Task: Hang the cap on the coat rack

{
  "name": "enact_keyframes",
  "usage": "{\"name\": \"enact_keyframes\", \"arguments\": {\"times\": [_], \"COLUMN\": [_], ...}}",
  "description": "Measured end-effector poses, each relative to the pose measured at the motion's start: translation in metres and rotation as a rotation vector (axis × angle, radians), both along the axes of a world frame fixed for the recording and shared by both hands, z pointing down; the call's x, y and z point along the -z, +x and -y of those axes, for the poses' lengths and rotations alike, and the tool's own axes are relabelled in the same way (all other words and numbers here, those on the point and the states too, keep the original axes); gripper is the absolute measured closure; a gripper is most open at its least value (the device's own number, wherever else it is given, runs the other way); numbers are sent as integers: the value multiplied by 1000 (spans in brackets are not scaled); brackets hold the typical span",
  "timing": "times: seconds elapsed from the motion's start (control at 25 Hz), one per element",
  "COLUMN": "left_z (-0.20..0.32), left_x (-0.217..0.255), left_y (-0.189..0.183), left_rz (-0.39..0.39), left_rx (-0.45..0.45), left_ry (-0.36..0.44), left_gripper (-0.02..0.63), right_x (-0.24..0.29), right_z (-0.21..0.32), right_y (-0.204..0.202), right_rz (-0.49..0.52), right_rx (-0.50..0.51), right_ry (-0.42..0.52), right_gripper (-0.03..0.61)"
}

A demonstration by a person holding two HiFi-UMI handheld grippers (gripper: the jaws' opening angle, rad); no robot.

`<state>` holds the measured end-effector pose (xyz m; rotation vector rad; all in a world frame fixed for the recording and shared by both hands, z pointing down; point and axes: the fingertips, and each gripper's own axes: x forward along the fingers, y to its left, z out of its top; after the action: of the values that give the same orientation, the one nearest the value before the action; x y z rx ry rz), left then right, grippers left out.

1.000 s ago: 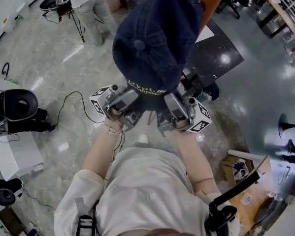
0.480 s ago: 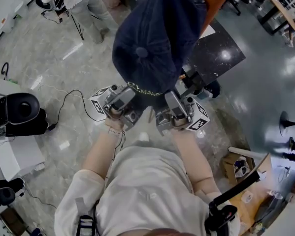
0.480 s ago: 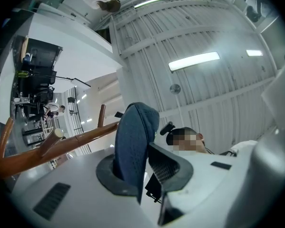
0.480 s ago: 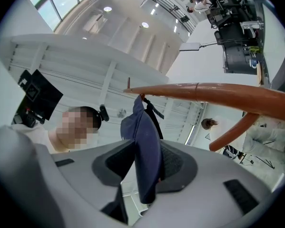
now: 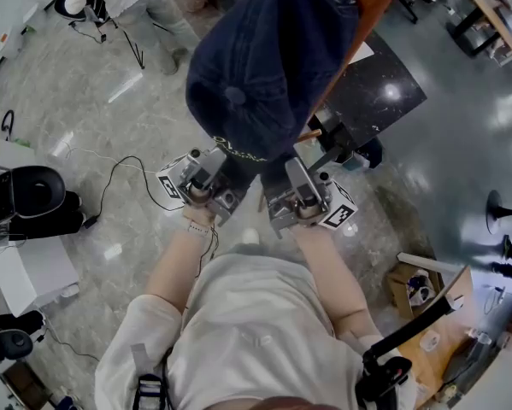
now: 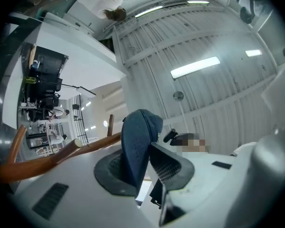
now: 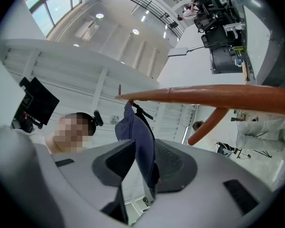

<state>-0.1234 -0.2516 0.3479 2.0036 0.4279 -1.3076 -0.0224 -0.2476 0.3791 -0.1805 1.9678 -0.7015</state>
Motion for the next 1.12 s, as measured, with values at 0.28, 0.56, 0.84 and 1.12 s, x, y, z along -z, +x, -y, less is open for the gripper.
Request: {"name": "enact_keyframes", "arguments": {"times": [0.28, 0.56, 0.84, 1.12], "left_z": [13, 22, 6, -14], "left_x": [-21, -68, -105, -119], "left_y": [-6, -6, -4, -5], "left_rz": [-10, 43, 78, 92], "left_rx": [16, 61, 79, 86], "left_ry": [-72, -217, -311, -342], "left_gripper": [532, 532, 534, 532], "right_x": [-18, -36, -53, -68], "right_z": [5, 6, 1, -12], "right_y": [0, 1, 9, 16], "right_rz": [-4, -8, -25, -8], "right_rx": [-7, -17, -27, -41], "right_ry": [-57, -102, -151, -179], "right_gripper": [466, 466, 466, 466]}}
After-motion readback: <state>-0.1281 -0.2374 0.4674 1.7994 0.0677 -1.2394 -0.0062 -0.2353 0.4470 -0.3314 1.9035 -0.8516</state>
